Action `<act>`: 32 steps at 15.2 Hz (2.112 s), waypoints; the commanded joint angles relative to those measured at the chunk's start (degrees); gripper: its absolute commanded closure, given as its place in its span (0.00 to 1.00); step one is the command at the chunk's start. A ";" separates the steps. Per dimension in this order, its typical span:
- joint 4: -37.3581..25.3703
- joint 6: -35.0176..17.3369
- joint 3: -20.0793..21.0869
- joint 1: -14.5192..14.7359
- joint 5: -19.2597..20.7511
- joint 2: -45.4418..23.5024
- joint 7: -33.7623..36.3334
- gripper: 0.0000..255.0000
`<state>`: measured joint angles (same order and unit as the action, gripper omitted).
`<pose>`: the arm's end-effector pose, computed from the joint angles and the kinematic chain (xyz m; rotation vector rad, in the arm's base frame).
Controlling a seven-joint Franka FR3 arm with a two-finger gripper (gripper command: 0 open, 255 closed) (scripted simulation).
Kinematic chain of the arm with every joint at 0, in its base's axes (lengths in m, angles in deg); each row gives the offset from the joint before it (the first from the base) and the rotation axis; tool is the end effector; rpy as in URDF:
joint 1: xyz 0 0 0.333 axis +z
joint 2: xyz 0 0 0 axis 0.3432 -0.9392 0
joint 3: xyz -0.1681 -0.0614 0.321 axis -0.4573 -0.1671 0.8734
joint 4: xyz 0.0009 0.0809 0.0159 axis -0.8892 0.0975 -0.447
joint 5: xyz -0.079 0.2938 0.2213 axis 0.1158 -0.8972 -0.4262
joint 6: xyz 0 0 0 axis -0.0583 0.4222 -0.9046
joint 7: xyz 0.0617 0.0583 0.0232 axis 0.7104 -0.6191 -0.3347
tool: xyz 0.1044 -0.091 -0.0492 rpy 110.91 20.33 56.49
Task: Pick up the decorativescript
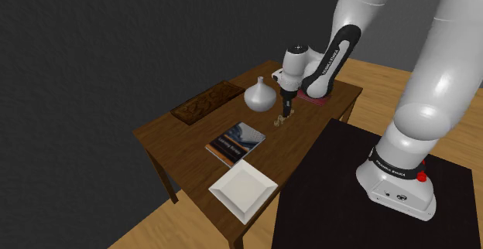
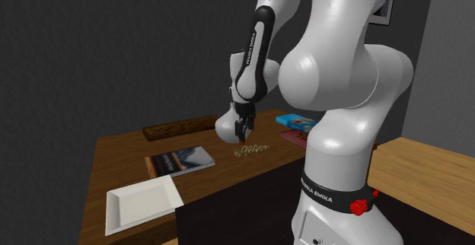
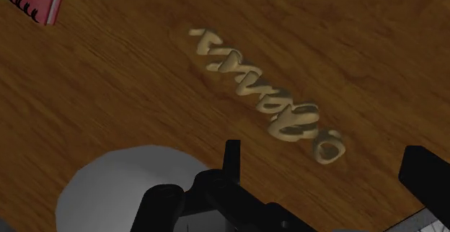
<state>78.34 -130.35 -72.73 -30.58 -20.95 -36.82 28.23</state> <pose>0.4234 -0.0888 0.2332 2.8099 0.7846 0.1420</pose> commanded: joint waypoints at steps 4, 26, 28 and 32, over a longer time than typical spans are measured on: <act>-6.27 -6.11 -6.95 3.89 12.54 -11.01 7.78 0.00; -7.47 -8.12 -9.55 6.17 15.27 -13.87 10.97 1.00; -6.55 -6.52 -7.41 4.25 13.30 -11.63 8.59 1.00; -4.84 -3.55 -3.46 0.94 8.66 -7.35 3.59 1.00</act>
<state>73.02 -134.80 -77.37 -28.65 -10.82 -45.41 33.39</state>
